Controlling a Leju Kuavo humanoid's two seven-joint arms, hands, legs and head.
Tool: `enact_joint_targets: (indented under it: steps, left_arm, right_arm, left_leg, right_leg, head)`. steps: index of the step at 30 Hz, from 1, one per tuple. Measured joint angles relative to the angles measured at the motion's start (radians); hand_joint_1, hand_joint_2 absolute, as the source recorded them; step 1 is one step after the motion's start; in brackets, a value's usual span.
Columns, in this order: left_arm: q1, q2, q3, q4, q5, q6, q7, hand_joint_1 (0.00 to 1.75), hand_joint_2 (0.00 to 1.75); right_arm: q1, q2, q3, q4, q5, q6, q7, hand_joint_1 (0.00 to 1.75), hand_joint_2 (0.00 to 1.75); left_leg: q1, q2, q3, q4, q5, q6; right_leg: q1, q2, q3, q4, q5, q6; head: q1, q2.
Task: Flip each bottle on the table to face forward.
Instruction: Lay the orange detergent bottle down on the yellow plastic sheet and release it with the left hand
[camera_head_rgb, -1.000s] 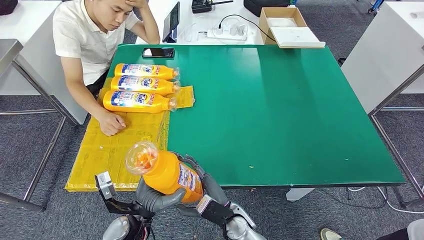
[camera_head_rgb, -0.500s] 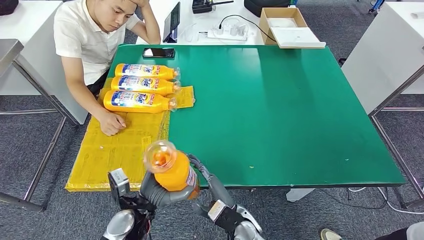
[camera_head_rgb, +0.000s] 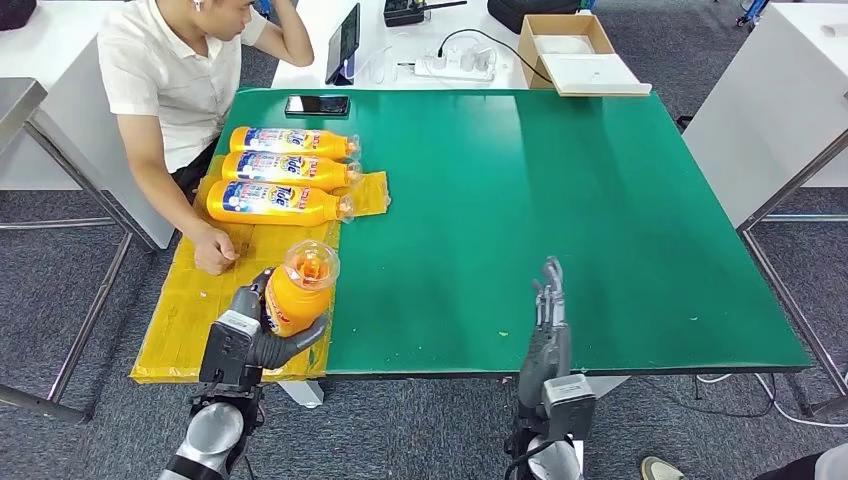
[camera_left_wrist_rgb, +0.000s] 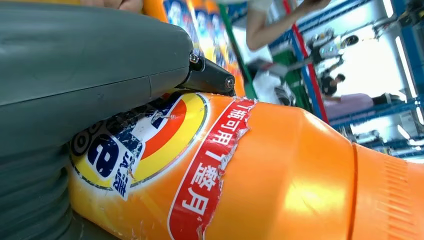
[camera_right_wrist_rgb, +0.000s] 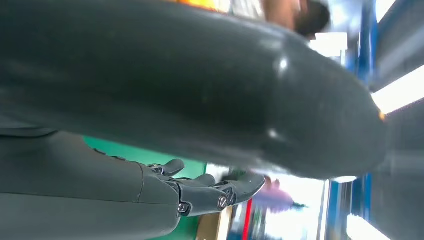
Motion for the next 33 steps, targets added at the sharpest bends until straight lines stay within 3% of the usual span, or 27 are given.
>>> enact_joint_targets:
  steps: [7, 13, 16, 22, 24, 27, 29, 33]
  left_arm:
    - [-0.046, 0.019, -0.019, 0.030, -0.314, 0.141, 0.076, 1.75, 1.75]
    - [-0.194, 0.018, -0.060, 0.304, -0.653, 0.259, 0.175, 1.75, 1.75]
    - [-0.282, 0.012, -0.064, 0.487, -0.681, 0.265, 0.193, 1.75, 1.75]
    - [-0.432, -0.001, -0.019, 0.763, -0.575, 0.201, 0.189, 1.71, 1.75]
    - [-0.466, -0.002, -0.001, 0.819, -0.565, 0.201, 0.204, 1.41, 1.75]
    - [-0.502, -0.003, 0.020, 0.881, -0.575, 0.221, 0.238, 0.48, 1.75]
    - [-0.517, -0.002, 0.028, 0.913, -0.586, 0.223, 0.261, 0.05, 1.75]
    - [-0.529, 0.004, 0.032, 0.956, -0.606, 0.155, 0.274, 0.00, 1.75]
  right_arm:
    - [0.011, 0.065, -0.138, -0.034, -0.051, -0.034, 0.000, 0.00, 0.00]
    - [-0.012, 0.102, -0.163, 0.009, -0.082, -0.027, 0.000, 0.00, 0.00]
    - [-0.025, 0.115, -0.155, 0.034, -0.080, -0.017, 0.000, 0.00, 0.00]
    - [-0.056, 0.124, -0.121, 0.095, -0.074, -0.003, 0.000, 0.00, 0.00]
    - [-0.065, 0.125, -0.112, 0.119, -0.074, 0.001, 0.000, 0.00, 0.00]
    - [-0.075, 0.124, -0.103, 0.160, -0.078, 0.006, 0.002, 0.00, 0.00]
    - [-0.081, 0.123, -0.097, 0.184, -0.079, 0.009, 0.005, 0.00, 0.00]
    - [-0.091, 0.120, -0.086, 0.216, -0.078, 0.011, 0.008, 0.00, 0.00]
  left_leg:
    - [0.000, 0.000, 0.000, 0.000, 0.000, 0.000]
    - [0.000, 0.000, 0.000, 0.000, 0.002, 0.000]
    - [0.000, 0.000, 0.000, 0.000, 0.002, 0.000]
    - [0.001, -0.001, 0.001, 0.000, 0.002, -0.001]
    - [0.001, 0.000, 0.001, 0.000, 0.002, -0.001]
    - [0.001, 0.001, 0.003, 0.000, 0.002, -0.001]
    - [0.001, 0.001, 0.003, 0.000, 0.002, -0.001]
    - [0.001, 0.001, 0.004, 0.000, 0.003, -0.002]
  right_leg:
    - [0.000, 0.000, 0.000, 0.000, 0.000, 0.000]
    - [0.000, 0.000, 0.000, 0.000, 0.000, 0.000]
    - [0.000, 0.000, 0.000, 0.001, 0.001, 0.000]
    - [0.000, 0.000, 0.002, 0.001, 0.001, 0.000]
    - [0.000, 0.000, 0.002, 0.001, 0.001, 0.000]
    - [0.000, 0.000, 0.002, 0.001, 0.001, 0.000]
    - [0.000, 0.000, 0.002, 0.002, 0.001, 0.000]
    - [0.000, 0.000, 0.002, 0.003, 0.001, 0.000]
  head:
    - [0.000, 0.000]
    - [0.000, 0.000]
    - [0.000, 0.000]
    - [0.000, 0.000]
    - [0.000, 0.000]
    - [0.000, 0.000]
    - [0.000, 0.000]
    - [0.000, 0.000]
